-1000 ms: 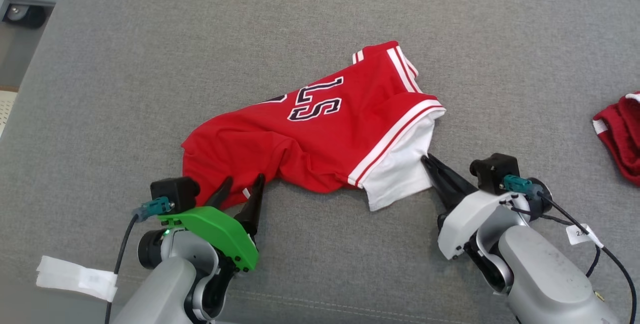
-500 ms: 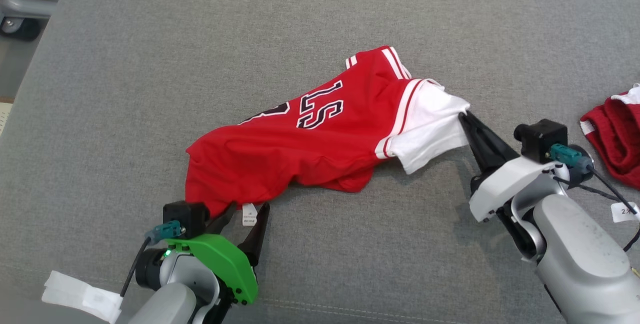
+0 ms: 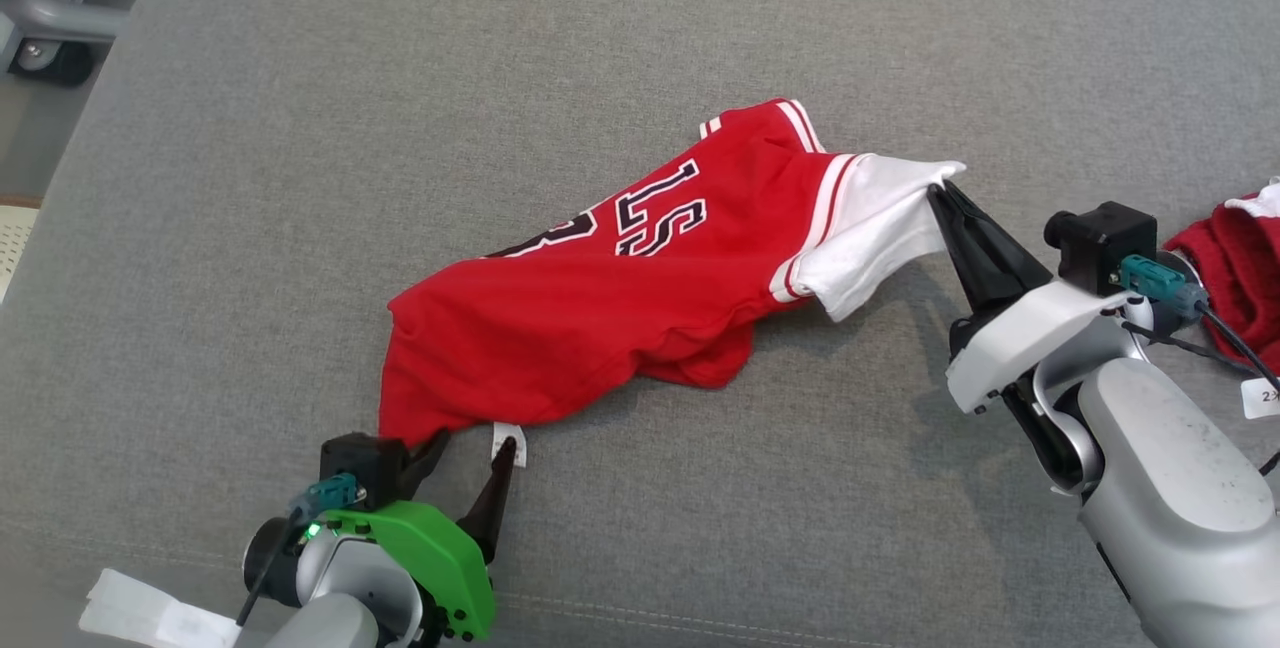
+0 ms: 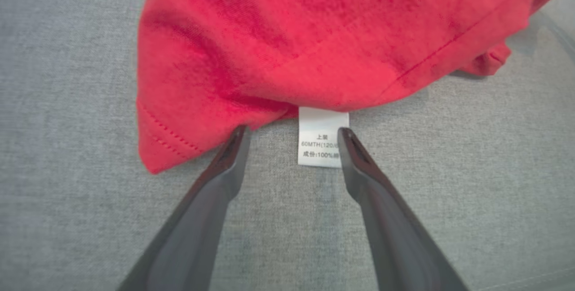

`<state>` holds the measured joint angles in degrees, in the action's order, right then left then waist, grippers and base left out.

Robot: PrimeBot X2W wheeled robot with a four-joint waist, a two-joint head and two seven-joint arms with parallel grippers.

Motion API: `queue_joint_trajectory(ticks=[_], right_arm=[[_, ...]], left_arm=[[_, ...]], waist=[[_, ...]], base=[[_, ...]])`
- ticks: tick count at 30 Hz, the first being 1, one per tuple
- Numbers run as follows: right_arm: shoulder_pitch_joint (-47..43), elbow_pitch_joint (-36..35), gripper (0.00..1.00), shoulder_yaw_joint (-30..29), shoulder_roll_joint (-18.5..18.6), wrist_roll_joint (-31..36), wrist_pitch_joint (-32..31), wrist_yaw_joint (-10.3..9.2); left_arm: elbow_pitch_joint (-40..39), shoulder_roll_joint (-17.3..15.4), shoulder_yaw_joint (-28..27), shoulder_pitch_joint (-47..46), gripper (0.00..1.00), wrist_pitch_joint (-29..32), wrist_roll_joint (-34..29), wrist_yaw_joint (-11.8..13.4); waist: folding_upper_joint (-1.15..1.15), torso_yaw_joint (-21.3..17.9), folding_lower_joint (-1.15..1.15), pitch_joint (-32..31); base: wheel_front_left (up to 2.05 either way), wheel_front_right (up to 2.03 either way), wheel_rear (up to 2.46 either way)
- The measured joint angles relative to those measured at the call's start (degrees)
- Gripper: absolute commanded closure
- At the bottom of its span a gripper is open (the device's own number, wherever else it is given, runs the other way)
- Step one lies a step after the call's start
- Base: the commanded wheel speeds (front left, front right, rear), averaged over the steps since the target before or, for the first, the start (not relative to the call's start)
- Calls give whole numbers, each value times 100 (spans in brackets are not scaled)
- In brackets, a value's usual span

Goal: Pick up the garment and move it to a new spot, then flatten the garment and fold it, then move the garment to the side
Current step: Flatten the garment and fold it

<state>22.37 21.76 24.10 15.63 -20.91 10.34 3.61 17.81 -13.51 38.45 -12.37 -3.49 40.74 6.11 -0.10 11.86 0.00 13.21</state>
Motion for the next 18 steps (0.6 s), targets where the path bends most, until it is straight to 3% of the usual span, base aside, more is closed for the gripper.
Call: queue_joint_trajectory(ticks=[18], right_arm=[[-29,-96,100,27,-64,-83,-110,42]], left_arm=[[427,-163,97,-384,0,-119,-523,3]], waist=[[0,-46,0,64]], base=[[0,0,0]])
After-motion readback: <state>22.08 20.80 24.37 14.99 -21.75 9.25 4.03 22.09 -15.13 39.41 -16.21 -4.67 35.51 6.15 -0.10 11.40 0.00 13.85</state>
